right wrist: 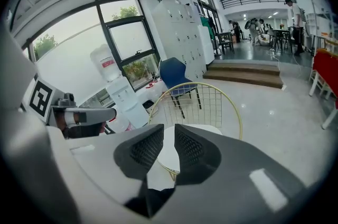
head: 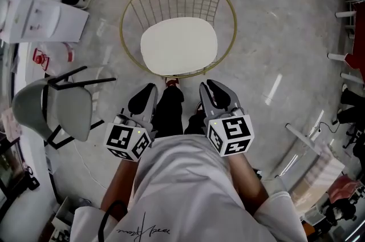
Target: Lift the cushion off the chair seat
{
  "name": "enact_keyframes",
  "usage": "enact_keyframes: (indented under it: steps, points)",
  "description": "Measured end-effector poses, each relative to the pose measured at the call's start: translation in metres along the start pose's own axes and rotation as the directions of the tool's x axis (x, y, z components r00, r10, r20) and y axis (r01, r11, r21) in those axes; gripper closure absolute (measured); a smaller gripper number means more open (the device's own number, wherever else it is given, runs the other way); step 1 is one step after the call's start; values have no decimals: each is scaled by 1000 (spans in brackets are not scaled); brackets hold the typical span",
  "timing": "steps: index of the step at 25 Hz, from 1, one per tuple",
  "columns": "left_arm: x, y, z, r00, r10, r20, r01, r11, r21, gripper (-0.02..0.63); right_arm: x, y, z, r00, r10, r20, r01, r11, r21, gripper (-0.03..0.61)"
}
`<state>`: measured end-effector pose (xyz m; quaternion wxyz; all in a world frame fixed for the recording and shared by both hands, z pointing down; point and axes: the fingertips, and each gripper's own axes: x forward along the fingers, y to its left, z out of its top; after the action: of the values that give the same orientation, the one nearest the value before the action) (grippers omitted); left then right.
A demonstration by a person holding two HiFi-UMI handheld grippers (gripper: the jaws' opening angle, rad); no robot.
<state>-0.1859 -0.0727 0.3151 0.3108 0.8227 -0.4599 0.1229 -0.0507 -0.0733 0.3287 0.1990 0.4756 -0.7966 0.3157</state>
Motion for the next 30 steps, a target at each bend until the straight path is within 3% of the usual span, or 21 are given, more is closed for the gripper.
enact_keyframes:
  steps: [13,20,30]
  points:
    - [30,71,-7,997,-25,-78,21,998,-51,551,67,9,4,996,-27,-85,28,1000,12,485]
    - [48,79,-26,993,3,-120,-13,996,-86,534,74,-4,-3,994,-10,-107,12,1000,18,463]
    - [78,128,-63,981,55,-187,-76,991,-107,488,123,-32,-37,989,-28,-147,38,997,62,443]
